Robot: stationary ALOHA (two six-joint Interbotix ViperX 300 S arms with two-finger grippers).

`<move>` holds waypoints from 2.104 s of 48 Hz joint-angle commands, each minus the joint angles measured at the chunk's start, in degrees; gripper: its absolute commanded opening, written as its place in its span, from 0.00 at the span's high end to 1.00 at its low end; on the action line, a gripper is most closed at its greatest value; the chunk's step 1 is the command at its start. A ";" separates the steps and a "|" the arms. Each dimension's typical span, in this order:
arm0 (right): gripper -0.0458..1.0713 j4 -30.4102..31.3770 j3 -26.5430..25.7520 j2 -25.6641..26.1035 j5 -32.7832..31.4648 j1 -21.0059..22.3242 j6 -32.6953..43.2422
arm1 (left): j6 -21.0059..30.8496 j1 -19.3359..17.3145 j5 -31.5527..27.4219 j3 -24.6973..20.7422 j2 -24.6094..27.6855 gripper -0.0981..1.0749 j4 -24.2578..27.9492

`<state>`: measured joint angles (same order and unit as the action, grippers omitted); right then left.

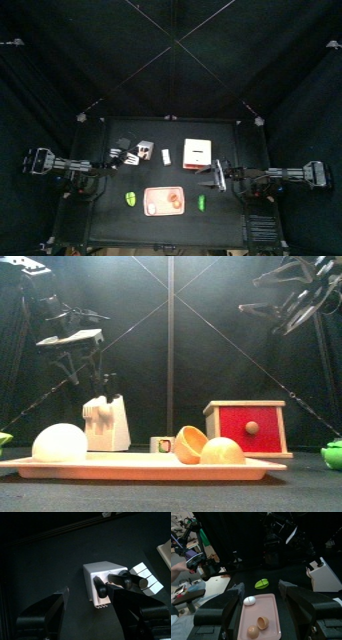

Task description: Grab cleaver

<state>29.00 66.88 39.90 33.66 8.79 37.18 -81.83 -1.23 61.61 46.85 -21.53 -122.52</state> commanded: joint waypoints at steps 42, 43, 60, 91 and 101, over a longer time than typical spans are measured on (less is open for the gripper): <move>0.15 -0.18 -0.53 0.18 0.18 0.35 0.00 | 0.18 -1.14 -1.23 -2.55 2.72 0.23 -0.09; 0.15 -0.18 -0.44 0.09 0.18 0.35 0.00 | 0.18 -1.23 -1.23 -2.64 2.99 0.23 -0.09; 0.15 -0.18 -0.44 0.18 0.18 0.35 0.00 | 0.18 -1.93 -1.23 -2.90 4.22 0.35 0.09; 0.15 -0.18 -0.35 0.18 0.18 0.35 0.00 | 0.00 -1.23 -1.23 -4.22 2.81 0.53 0.09; 0.15 -0.18 -0.35 0.09 0.18 0.35 0.00 | 0.00 -1.23 -1.23 -4.22 2.81 0.53 0.09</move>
<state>29.00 66.97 39.81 33.66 9.05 37.09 -81.74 -2.55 60.21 44.12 -18.19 -122.70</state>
